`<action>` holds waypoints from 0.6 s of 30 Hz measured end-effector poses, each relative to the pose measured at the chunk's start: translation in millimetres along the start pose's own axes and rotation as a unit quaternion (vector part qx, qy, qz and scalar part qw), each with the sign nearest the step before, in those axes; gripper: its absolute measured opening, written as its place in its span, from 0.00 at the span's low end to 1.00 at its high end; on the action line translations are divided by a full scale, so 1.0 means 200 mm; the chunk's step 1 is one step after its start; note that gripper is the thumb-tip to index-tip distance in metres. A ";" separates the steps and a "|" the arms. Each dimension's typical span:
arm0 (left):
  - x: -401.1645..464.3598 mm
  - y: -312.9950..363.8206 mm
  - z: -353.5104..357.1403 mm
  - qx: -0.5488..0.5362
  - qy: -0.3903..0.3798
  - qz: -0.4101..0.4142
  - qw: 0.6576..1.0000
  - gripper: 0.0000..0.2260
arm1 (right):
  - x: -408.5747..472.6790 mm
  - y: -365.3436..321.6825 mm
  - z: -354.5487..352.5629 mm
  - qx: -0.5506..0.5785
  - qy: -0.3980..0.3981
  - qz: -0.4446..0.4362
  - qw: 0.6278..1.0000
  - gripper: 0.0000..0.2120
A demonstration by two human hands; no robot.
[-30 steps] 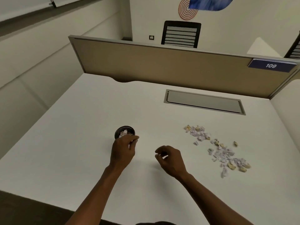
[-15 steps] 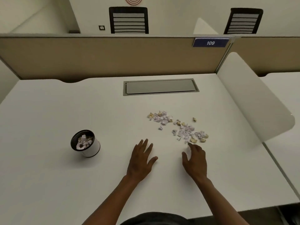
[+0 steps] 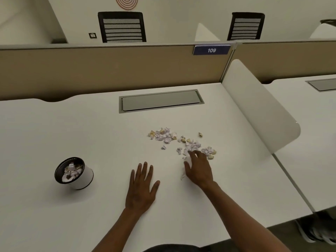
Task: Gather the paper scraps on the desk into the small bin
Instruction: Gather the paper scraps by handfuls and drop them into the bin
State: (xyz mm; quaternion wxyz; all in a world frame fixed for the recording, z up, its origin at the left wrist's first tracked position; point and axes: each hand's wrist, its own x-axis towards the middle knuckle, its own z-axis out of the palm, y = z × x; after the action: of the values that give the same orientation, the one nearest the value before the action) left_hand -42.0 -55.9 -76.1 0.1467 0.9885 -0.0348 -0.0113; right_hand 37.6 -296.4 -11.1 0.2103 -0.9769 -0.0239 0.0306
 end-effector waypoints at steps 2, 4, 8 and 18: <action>0.00 0.00 0.00 -0.008 0.002 -0.001 1.000 0.31 | 0.06 0.01 -0.01 -0.018 -0.011 0.017 1.000 0.25; 0.00 -0.01 0.01 -0.019 0.009 -0.001 1.000 0.30 | 0.06 0.02 0.01 -0.052 -0.032 -0.014 0.998 0.24; 0.00 -0.02 0.03 -0.024 0.024 0.000 0.999 0.30 | -0.03 -0.02 0.07 -0.061 -0.045 -0.077 0.994 0.22; -0.01 -0.01 0.01 -0.033 0.031 -0.001 0.999 0.30 | 0.14 -0.10 0.03 -0.047 -0.043 -0.098 0.993 0.25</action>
State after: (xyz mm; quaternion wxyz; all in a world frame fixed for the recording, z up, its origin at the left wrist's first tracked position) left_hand -43.6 -55.3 -79.0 0.1801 0.9830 -0.0291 0.0182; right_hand 65.2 -273.4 -9.2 0.1647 -0.9764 -0.1303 0.0507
